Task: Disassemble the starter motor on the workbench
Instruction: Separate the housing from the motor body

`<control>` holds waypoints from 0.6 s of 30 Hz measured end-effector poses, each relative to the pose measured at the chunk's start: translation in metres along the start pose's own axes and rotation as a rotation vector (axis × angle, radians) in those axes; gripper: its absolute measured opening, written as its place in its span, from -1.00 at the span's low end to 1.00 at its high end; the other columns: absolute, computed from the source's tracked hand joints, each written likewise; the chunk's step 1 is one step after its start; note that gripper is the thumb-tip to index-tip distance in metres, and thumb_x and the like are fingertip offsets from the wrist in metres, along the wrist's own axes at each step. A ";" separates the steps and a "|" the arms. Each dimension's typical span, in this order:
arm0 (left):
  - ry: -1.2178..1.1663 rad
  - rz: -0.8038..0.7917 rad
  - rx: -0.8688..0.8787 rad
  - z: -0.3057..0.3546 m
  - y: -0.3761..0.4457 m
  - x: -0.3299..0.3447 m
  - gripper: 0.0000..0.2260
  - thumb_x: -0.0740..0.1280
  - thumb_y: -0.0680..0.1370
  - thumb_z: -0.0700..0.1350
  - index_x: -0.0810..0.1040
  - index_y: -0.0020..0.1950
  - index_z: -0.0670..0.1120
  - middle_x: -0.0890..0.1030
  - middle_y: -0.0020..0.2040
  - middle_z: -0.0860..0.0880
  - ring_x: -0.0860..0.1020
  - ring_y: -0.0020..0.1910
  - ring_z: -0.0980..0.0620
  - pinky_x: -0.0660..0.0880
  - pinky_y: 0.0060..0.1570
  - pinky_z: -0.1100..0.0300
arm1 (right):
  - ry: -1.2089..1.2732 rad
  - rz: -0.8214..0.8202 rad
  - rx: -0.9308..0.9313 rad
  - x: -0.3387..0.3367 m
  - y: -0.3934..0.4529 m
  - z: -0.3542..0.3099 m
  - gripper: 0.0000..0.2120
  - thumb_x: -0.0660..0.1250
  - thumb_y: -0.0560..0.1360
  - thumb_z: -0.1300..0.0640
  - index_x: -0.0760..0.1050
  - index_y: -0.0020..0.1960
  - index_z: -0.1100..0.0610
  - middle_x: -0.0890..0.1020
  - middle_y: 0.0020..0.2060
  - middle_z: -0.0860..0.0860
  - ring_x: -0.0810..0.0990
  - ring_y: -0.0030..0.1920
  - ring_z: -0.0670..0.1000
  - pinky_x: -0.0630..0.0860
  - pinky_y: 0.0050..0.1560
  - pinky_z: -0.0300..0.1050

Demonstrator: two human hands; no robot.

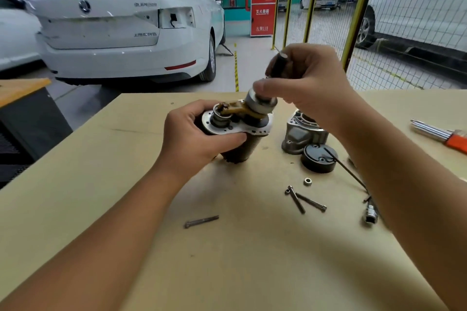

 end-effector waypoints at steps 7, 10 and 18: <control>-0.174 -0.023 -0.099 -0.012 0.002 -0.005 -0.61 0.63 0.29 -0.11 0.71 0.09 -0.10 0.76 -0.06 -0.04 0.74 -0.05 -0.04 0.67 -0.11 0.16 | 0.216 -0.120 0.120 0.042 -0.006 0.038 -0.80 0.30 0.65 0.14 0.53 0.23 0.20 0.67 -0.09 -0.03 0.68 -0.11 -0.15 0.54 -0.11 -0.32; -0.180 -0.053 -0.108 -0.015 0.003 -0.003 -0.62 0.67 0.32 -0.18 0.71 0.11 -0.09 0.76 -0.03 -0.06 0.74 -0.03 -0.06 0.68 -0.08 0.11 | 0.306 -0.111 0.145 0.042 -0.010 0.044 -0.78 0.25 0.66 0.06 0.53 0.20 0.16 0.68 -0.06 0.04 0.70 -0.02 -0.06 0.61 -0.06 -0.18; -0.129 -0.069 -0.050 -0.013 0.004 -0.013 -0.53 0.65 0.31 -0.13 0.62 0.18 -0.02 0.75 0.02 0.05 0.73 0.01 0.02 0.67 -0.05 0.16 | 0.393 -0.207 0.196 0.055 -0.032 0.064 -0.62 0.44 0.53 0.10 0.57 0.32 0.11 0.67 0.23 0.08 0.61 0.30 0.12 0.43 0.41 0.25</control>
Point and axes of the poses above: each hand's wrist, its own y-axis towards the middle knuckle, its own x-axis out of the palm, z = x × y, the point moved 7 cm from there along y, towards the middle knuckle
